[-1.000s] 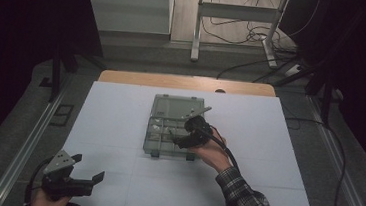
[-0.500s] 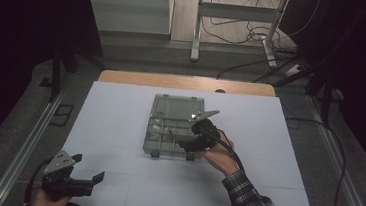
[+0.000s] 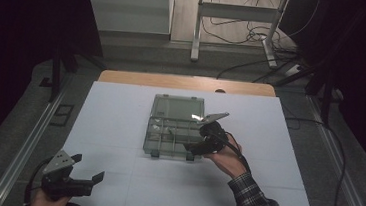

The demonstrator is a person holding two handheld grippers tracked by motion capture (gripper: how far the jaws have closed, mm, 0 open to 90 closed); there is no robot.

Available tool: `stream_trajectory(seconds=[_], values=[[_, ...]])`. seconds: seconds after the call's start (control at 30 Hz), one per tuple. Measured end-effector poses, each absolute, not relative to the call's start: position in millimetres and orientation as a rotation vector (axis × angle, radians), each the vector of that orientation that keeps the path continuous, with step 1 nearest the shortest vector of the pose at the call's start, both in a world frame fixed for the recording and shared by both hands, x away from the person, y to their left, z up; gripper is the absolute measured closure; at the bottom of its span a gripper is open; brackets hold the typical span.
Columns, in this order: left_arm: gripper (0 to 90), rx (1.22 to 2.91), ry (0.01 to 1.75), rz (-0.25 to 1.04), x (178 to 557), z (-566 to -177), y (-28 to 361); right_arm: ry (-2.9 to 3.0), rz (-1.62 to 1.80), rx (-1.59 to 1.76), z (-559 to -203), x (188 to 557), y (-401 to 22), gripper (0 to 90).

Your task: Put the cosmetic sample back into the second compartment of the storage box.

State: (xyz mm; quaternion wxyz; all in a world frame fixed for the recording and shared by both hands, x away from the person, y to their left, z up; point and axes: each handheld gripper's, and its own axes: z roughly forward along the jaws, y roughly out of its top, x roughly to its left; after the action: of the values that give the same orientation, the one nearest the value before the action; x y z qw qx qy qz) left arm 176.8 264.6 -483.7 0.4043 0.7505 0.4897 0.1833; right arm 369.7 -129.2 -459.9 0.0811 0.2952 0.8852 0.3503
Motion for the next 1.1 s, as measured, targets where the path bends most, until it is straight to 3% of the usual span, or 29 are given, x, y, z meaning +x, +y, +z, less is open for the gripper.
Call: stream_trajectory(seconds=[0.23, 0.73, 1.1], values=[[1.9, 1.896, 1.236, 0.462, 177, -484, 264, 2.642, 1.047, 0.895, -460, 366, -138, 16.9], [2.0, 1.901, 1.235, 0.463, 177, -484, 264, 2.608, 1.023, 0.906, -459, 347, -162, 3.0], [1.9, 1.9, 1.236, 0.463, 177, -484, 264, 2.576, 1.041, 0.904, -457, 330, -178, 0.0]])
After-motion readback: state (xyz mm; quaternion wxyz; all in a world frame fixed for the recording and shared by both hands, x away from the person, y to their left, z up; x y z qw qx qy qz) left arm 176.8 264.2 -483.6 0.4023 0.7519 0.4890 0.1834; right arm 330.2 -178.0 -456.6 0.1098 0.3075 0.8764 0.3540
